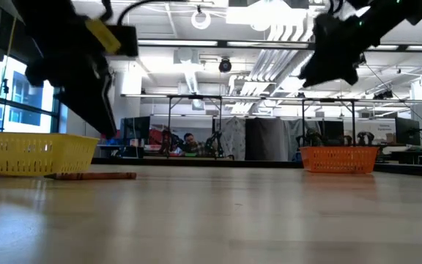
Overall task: Sort crayons
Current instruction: Put the orange crayon into the yellow bin
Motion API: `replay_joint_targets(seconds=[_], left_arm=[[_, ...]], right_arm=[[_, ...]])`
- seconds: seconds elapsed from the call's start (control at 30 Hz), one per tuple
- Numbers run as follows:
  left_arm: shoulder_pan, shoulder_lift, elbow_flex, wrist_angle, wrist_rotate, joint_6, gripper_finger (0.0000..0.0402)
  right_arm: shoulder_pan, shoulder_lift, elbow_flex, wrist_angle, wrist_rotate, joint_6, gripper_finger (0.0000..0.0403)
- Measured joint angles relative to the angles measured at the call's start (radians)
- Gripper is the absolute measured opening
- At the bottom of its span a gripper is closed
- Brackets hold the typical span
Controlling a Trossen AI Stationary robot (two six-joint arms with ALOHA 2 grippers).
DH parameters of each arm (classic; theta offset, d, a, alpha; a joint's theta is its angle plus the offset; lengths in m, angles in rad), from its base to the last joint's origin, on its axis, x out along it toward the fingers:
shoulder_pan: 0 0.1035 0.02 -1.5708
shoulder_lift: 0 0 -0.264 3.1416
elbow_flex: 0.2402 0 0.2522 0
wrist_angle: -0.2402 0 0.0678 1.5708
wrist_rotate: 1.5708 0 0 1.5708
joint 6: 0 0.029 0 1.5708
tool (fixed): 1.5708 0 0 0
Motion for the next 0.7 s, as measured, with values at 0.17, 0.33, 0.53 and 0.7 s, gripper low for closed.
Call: replay_joint_targets(seconds=[0.17, 0.33, 0.53, 0.7], left_arm=[[0.065, 0.077, 0.0, 0.014, 0.006, 0.049, 0.011], [0.114, 0.137, 0.0, 0.067, 0.041, 0.082, 0.011], [0.139, 0.139, 0.0, 0.142, 0.106, 0.164, 0.011], [0.156, 0.138, 0.0, 0.152, 0.164, 0.205, 0.011]], right_arm=[[0.16, 0.0, 0.014, 0.04, 0.003, 0.033, 0.0119], [0.285, 0.0, 0.015, 0.085, 0.04, 0.046, 0.0119], [0.356, 0.0, 0.015, 0.096, 0.094, 0.059, 0.0119], [0.373, 0.0, 0.015, 0.095, 0.118, 0.069, 0.0119]])
